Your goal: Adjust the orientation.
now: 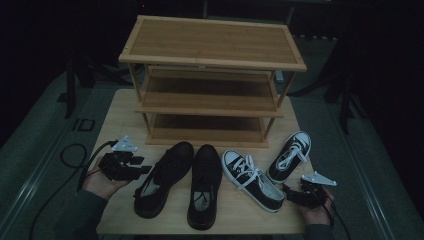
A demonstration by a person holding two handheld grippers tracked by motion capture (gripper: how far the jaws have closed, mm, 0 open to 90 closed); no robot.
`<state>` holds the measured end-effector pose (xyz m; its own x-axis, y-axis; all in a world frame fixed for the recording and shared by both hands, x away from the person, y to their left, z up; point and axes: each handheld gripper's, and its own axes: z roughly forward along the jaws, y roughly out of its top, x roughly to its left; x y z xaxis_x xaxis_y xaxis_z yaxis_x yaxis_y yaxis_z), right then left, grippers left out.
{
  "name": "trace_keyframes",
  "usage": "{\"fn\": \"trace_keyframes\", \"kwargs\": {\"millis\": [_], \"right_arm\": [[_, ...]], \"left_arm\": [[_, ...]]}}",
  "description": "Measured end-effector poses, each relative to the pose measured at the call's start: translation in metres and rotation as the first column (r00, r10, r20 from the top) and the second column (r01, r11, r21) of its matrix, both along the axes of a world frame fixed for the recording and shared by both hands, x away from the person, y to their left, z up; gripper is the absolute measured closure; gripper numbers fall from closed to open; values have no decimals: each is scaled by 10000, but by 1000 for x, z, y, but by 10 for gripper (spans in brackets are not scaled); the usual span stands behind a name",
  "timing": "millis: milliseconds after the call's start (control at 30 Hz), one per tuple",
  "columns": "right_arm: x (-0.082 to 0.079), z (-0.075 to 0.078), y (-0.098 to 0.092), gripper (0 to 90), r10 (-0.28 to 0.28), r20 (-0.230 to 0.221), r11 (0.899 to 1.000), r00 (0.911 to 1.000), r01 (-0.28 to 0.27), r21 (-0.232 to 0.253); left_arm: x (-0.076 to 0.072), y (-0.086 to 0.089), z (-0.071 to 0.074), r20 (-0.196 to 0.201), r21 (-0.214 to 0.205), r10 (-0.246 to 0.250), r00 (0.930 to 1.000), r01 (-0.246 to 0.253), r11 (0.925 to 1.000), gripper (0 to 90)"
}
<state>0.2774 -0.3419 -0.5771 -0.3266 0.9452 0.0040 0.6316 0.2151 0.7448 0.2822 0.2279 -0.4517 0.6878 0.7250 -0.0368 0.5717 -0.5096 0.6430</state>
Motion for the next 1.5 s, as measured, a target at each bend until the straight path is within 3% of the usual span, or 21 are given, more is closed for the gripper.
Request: {"fn": "trace_keyframes", "kwargs": {"millis": [333,733,1000,1167,1367,1400,1500], "right_arm": [[0,0,0,209,3,-2,10000,10000,-3,0],[0,0,0,206,12,-12,10000,10000,-12,-8],[0,0,0,204,20,-13,10000,10000,-20,-9],[0,0,0,204,19,-14,10000,10000,-19,-8],[0,0,0,204,21,-14,10000,10000,-21,-10],[0,0,0,204,21,-15,10000,10000,-21,-9],[0,0,0,204,21,-15,10000,10000,-21,-8]], "left_arm": [[-3,-11,-4,-178,329,-300,9994,306,9990,552],[10,-27,-26,-915,1339,-170,9957,292,9906,622],[17,-34,-34,-1299,1543,-58,9915,260,9877,685],[18,-35,-34,-1232,1693,60,9924,151,9855,744],[15,-35,-32,-814,1714,178,9965,-36,9852,851],[16,-35,-32,-585,1915,327,9977,-209,9813,851],[18,-33,-31,-320,1971,510,9982,-438,9794,869]]}}
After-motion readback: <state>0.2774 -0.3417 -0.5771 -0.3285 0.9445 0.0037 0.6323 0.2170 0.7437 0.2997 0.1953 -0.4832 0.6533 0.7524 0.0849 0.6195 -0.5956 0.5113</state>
